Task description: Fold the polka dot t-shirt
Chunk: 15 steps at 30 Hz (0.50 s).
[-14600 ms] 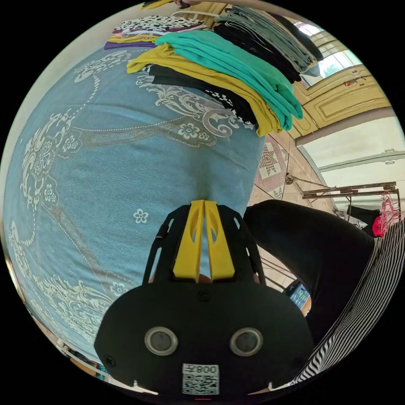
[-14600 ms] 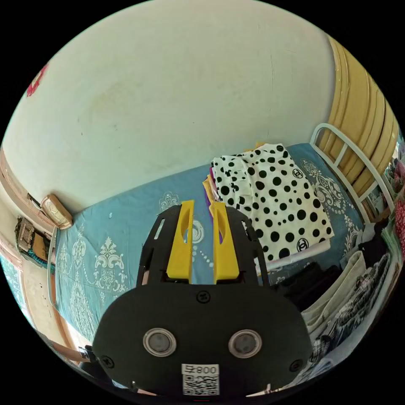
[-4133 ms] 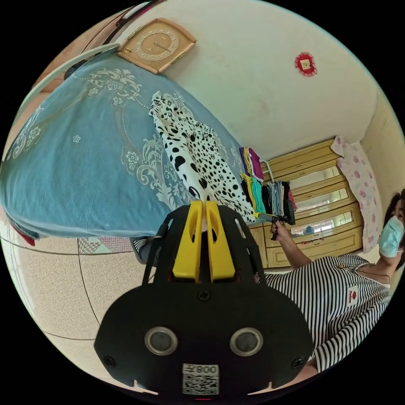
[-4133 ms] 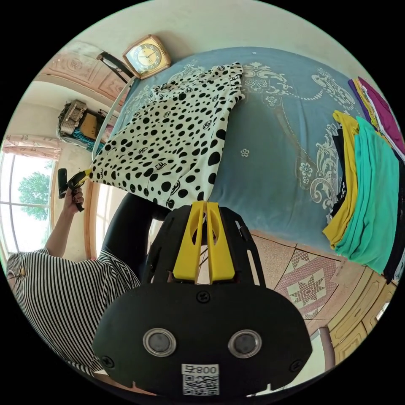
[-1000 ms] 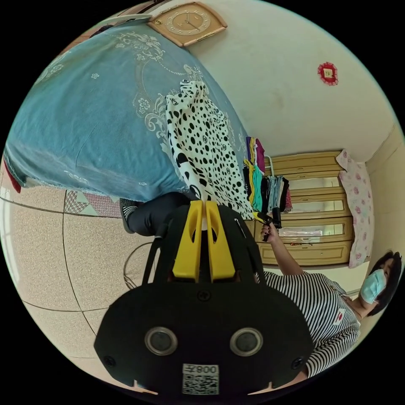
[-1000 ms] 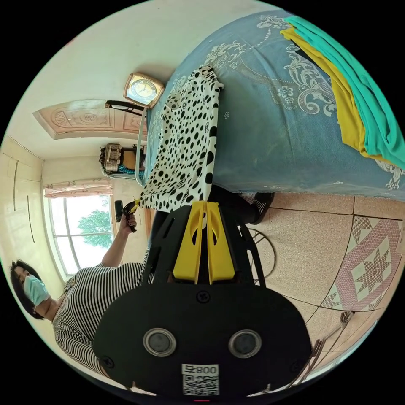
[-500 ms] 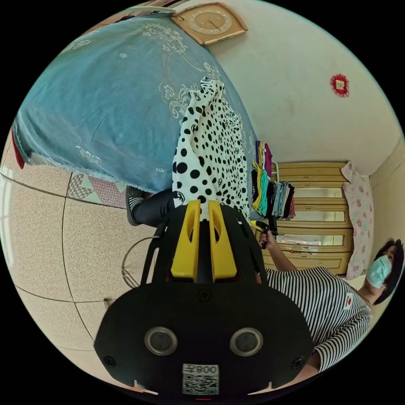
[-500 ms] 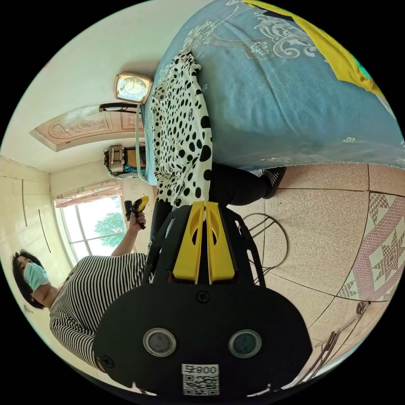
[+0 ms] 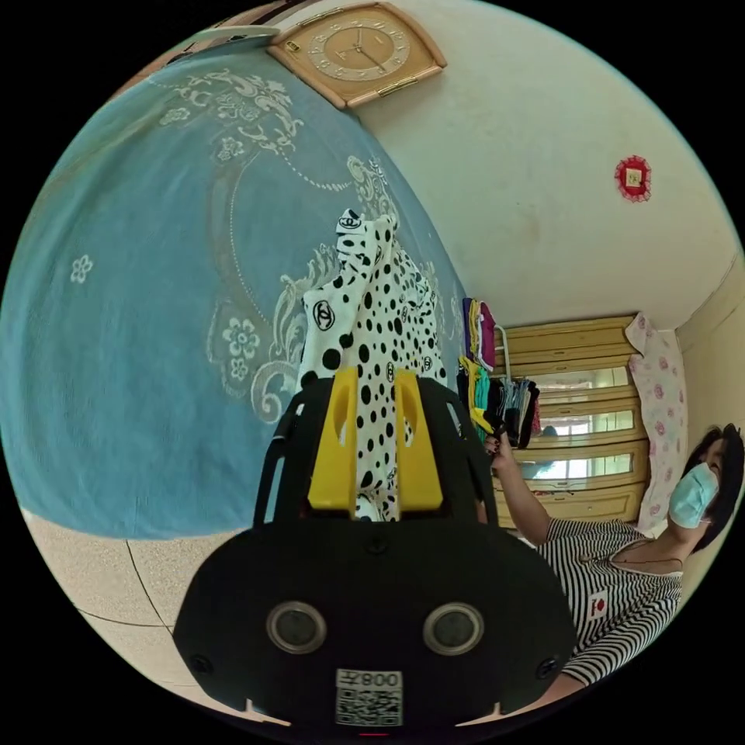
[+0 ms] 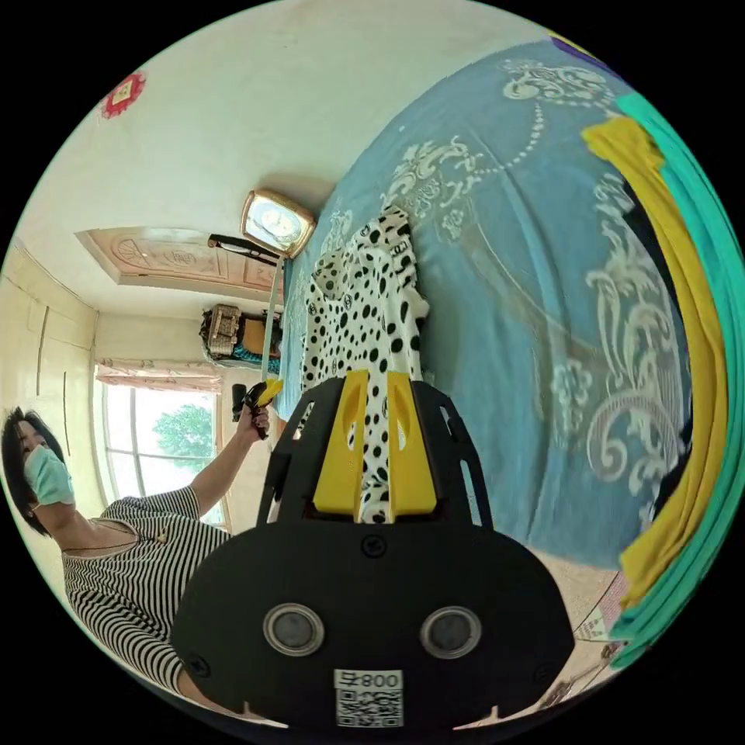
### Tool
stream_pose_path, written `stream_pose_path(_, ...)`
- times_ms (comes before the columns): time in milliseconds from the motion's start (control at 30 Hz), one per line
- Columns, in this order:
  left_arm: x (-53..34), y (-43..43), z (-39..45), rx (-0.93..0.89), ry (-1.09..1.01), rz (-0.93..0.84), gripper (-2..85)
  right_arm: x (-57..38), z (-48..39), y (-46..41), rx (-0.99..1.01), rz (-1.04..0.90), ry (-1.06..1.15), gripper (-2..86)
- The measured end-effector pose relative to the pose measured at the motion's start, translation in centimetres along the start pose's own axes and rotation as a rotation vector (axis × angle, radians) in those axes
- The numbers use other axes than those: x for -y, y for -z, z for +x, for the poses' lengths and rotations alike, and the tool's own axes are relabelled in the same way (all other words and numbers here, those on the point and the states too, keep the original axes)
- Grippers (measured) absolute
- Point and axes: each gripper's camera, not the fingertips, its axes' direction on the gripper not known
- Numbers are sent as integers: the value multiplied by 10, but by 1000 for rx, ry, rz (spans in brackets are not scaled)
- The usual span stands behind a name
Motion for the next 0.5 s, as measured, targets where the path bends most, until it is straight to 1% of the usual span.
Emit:
stream_pose_path(67,42,-9,6,1,-9,10,78,72,-17,-20,-35,-5,71,60)
stream_pose_path(133,94,-21,11,38,-14,7,79,124,-27,-38,-91,-18,112,65)
stream_pose_path(267,159,-34,11,96,-10,15,80,228,-36,-84,-210,-44,168,71)
stream_pose_path(367,197,-43,8,96,-1,24,79,279,-39,-116,-261,-45,198,77)
stream_pose_path(500,226,-57,10,44,-17,16,61,311,-38,-159,-314,-95,221,74)
